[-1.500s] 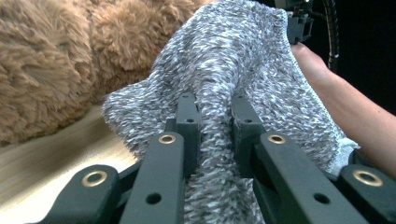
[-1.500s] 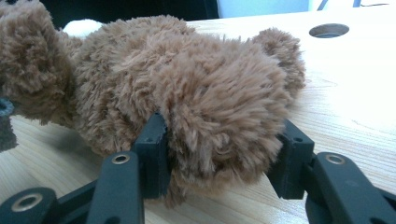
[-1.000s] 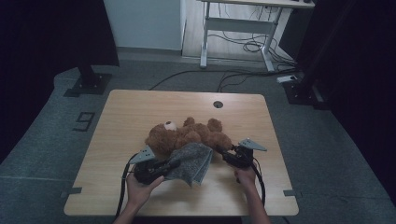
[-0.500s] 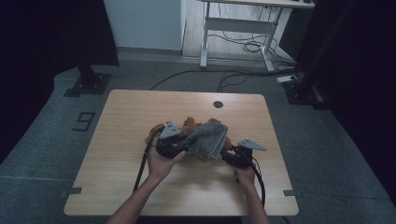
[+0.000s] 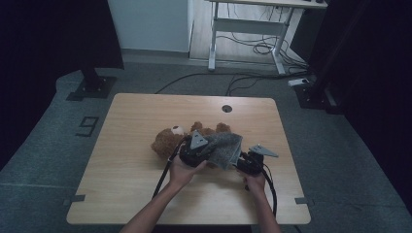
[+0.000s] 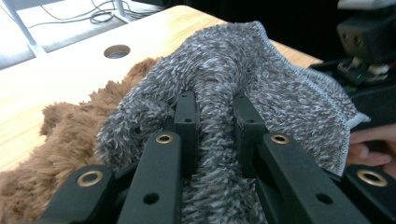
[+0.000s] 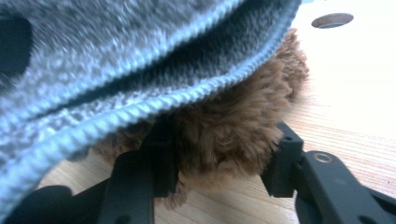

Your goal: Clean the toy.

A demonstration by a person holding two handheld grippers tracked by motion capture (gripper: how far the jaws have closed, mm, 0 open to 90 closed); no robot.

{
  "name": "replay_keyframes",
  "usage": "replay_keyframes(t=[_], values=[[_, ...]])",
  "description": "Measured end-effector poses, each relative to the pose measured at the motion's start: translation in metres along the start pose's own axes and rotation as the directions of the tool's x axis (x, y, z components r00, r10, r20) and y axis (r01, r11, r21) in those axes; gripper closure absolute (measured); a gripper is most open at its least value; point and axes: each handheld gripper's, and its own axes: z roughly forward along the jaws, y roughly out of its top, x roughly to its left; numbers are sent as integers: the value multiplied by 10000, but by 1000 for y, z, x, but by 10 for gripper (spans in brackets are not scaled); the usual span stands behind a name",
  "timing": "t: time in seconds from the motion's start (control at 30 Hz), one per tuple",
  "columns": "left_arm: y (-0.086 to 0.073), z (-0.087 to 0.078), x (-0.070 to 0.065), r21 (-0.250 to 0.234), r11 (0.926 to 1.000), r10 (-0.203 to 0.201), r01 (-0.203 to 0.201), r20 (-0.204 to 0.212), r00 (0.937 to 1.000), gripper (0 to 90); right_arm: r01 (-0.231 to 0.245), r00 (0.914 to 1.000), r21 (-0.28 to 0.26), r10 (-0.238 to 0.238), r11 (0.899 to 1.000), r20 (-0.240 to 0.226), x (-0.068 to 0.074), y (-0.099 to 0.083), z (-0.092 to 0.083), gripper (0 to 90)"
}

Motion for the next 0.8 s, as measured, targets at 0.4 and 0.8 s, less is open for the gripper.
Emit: replay_keyframes(t=[0.4, 0.8], values=[[-14, -25, 11, -477, 9988, -168, 143, -541, 9984, 761, 518, 9987, 113, -518, 9986, 16, 0, 1, -2, 628], [-47, -92, 65, -956, 9903, -1136, 1007, -1409, 9835, 758, 489, 9988, 136, -488, 9987, -42, -1, 1, -3, 627]])
